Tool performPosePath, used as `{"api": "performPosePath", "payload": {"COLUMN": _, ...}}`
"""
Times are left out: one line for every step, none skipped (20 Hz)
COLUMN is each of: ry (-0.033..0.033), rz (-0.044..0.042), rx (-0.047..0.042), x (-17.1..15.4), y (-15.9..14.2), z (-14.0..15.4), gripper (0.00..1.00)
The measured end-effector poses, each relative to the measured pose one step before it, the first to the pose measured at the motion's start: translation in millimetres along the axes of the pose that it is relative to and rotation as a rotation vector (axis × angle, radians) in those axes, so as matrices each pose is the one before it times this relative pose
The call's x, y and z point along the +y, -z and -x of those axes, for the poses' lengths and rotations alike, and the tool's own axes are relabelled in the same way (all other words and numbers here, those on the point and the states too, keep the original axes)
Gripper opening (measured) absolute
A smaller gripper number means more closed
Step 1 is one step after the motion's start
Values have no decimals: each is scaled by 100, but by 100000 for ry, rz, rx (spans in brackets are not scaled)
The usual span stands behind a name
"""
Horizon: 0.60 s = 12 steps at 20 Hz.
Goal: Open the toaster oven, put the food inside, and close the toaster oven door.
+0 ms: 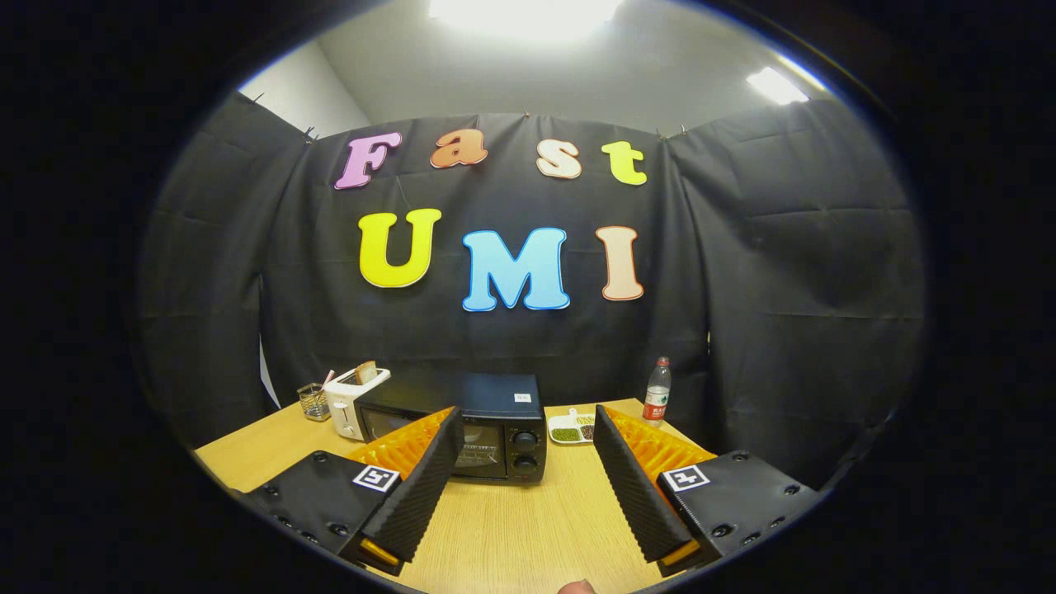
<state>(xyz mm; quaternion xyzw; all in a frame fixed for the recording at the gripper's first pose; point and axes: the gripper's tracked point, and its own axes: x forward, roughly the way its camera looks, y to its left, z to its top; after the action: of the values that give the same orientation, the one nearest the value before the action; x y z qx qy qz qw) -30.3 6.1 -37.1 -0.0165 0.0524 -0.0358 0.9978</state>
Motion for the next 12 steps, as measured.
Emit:
{"api": "performPosePath", "payload": {"ry": 72, "rz": 310, "rx": -334, "x": -61, "y": 100, "z": -116, "gripper": 100}}
{"api": "performPosePath", "payload": {"ry": -103, "rz": 357, "rx": -280, "x": 20, "y": -75, "z": 23, "gripper": 100}}
{"api": "performPosePath", "payload": {"ry": -206, "rz": 132, "rx": 19, "x": 124, "y": 51, "z": -85, "gripper": 100}}
{"api": "performPosePath", "payload": {"ry": -307, "rz": -128, "rx": 0, "x": 64, "y": -32, "z": -37, "gripper": 100}}
{"api": "performPosePath", "payload": {"ry": -331, "rz": -250, "rx": -248, "x": 195, "y": -4, "z": -133, "gripper": 100}}
{"api": "performPosePath", "payload": {"ry": -68, "rz": 38, "rx": 503, "x": 53, "y": 92, "z": 55, "gripper": 100}}
{"api": "performPosePath", "payload": {"ry": 75, "rz": 26, "rx": 209, "x": -30, "y": 67, "z": -149, "gripper": 100}}
{"api": "performPosePath", "payload": {"ry": 44, "rz": -137, "rx": -358, "x": 43, "y": -102, "z": 85, "gripper": 100}}
{"api": "performPosePath", "payload": {"ry": -66, "rz": -177, "rx": -169, "x": 120, "y": -124, "z": -84, "gripper": 100}}
{"api": "performPosePath", "payload": {"ry": 31, "rz": -20, "rx": -103, "x": 86, "y": -59, "z": 109, "gripper": 100}}
{"api": "performPosePath", "payload": {"ry": 24, "rz": -5, "rx": -206, "x": 54, "y": -40, "z": -154, "gripper": 100}}
{"api": "performPosePath", "payload": {"ry": 78, "rz": -20, "rx": -102, "x": 67, "y": -127, "z": -15, "gripper": 100}}
